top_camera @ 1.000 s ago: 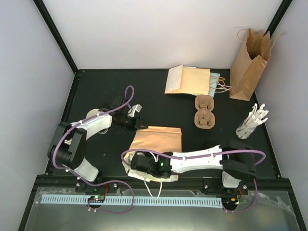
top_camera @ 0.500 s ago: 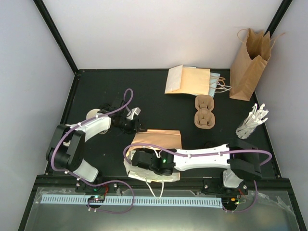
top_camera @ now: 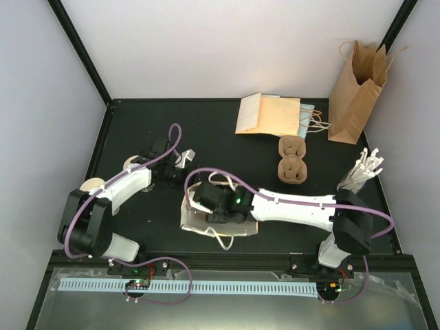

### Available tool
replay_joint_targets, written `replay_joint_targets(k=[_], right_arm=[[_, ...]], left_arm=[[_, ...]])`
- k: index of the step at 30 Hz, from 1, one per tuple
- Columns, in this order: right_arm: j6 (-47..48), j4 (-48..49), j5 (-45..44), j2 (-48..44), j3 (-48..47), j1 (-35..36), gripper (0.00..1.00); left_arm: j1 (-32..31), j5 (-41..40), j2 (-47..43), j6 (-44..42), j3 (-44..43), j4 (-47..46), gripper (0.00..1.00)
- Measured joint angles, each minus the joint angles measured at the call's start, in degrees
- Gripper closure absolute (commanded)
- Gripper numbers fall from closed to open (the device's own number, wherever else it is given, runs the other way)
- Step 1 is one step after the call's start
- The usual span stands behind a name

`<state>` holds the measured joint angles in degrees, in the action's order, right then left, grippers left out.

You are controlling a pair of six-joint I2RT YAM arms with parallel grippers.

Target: Pack the takeout coffee

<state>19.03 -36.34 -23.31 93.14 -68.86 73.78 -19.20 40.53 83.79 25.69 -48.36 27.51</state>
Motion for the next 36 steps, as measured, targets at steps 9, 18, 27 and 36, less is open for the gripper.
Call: replay_joint_targets(k=[9,18,27,36], right_arm=[[-0.07,-5.46,13.51,1.14,-5.09,-12.81,0.32],[0.04,-7.19,19.21,4.00,-8.39,-17.51,0.32],[0.04,-6.56,21.86,4.00,-8.24,-19.39,0.32],[-0.04,-6.21,22.75,4.15,-8.15,-19.93,0.32]], left_arm=[[5.33,-2.82,-10.40,0.52,-2.54,3.76,0.12],[5.33,-4.94,-19.85,0.48,-2.99,5.11,0.12],[5.33,-5.38,-25.05,-0.37,-2.80,5.55,0.13],[5.33,-5.33,-29.29,-2.47,-2.38,7.04,0.13]])
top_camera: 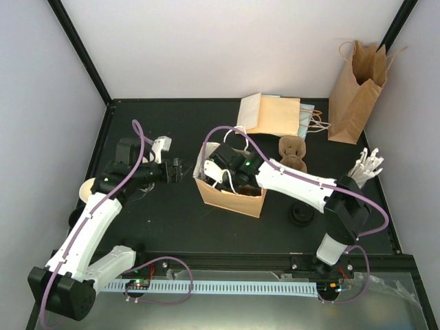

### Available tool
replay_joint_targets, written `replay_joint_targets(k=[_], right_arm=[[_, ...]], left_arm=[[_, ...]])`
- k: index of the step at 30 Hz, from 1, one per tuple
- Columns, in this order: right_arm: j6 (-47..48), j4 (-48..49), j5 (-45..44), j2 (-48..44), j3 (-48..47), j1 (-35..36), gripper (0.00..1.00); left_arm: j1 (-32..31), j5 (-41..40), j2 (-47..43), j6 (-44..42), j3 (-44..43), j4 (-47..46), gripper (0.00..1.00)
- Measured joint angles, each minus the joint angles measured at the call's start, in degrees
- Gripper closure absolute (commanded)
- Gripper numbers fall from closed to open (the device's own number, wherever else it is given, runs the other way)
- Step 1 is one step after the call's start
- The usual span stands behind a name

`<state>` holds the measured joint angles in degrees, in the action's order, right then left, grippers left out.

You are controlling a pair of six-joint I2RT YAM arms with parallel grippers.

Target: Pack the takeout coffee

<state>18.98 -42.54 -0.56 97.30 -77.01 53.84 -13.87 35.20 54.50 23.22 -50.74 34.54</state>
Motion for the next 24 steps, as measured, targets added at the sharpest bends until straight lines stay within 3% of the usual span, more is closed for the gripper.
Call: replay_joint_targets(k=[24], right_arm=[[-1.31,5.25,4.63,-0.90,2.97,-3.15,0.32]], left_arm=[[0.00,0.26,-1.07,-1.99,0.22,1.27,0.13]])
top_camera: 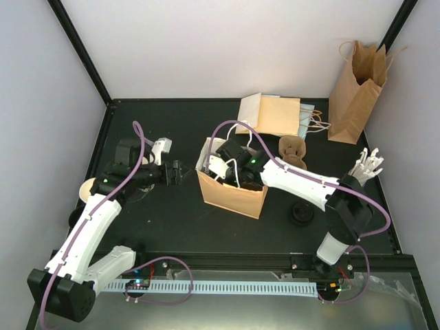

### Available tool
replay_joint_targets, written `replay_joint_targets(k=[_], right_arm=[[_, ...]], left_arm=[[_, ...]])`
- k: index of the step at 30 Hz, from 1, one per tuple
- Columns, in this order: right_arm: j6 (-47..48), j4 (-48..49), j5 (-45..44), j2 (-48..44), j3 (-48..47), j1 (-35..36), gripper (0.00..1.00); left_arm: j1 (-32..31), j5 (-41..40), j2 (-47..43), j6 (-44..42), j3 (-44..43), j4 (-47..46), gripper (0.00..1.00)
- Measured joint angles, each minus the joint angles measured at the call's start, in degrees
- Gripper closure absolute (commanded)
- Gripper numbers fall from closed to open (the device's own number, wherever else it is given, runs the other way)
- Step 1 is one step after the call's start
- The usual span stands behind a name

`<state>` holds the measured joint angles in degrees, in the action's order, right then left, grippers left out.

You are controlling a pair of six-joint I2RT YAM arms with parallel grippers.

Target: Pack the takeout coffee

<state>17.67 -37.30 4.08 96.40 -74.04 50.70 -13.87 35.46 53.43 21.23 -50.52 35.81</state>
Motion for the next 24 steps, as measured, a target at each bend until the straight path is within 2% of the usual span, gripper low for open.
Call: replay_joint_targets(k=[22,24], right_arm=[[-1.55,2.78,7.87,0.76,0.81,-4.50,0.33],[-1.62,2.69,7.72,0.94,0.55,-4.50,0.31]], left_arm=[[-1.27,2.29,1.99,-0.70,-1.97,-0.74,0.13],[-1.42,2.32,2.19,-0.90,-2.23,-0.70,0.13]])
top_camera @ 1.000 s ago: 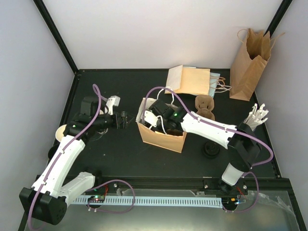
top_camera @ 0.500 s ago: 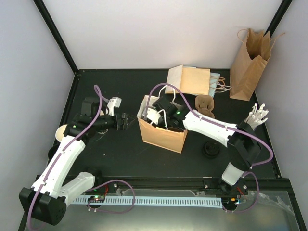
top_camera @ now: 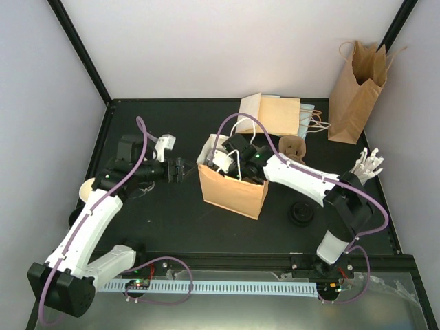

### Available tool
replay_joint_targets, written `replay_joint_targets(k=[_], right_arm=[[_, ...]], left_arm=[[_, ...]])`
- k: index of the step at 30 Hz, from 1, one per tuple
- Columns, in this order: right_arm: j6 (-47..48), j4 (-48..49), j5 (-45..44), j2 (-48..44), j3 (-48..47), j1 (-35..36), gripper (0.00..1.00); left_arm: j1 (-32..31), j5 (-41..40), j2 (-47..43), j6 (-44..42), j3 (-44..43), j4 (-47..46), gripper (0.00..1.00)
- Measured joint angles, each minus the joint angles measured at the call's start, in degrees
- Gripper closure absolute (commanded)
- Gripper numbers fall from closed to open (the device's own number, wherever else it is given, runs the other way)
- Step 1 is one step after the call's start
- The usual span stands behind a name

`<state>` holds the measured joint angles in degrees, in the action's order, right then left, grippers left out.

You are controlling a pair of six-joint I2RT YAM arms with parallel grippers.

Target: Pack the takeout coffee

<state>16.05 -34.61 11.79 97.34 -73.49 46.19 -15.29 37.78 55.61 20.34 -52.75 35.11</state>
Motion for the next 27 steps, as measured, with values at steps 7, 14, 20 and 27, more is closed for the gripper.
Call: replay_joint_targets(k=[7,14,20,27], right_arm=[[-1.33,-2.25,-2.03,-0.33,-1.01,0.07,0.00],[-2.54,-8.92,-5.79,-1.33,-3.26,0.04,0.00],[-2.82,-13.18,-7.76,-2.95,-7.48,0.37,0.00],[-3.96,-15.37,-8.20,-5.81,-10.86,0.70,0.00]], left_arm=[[-0.17,-0.11,0.00,-1.05,-1.22,1.16,0.13],[-0.17,-1.60,-0.35,-2.91,-3.67,3.08,0.13],[-0.17,-2.25,-1.68,-3.78,-3.85,3.34,0.13],[-0.35,-2.19,-1.84,-4.39,-5.53,4.13,0.15]])
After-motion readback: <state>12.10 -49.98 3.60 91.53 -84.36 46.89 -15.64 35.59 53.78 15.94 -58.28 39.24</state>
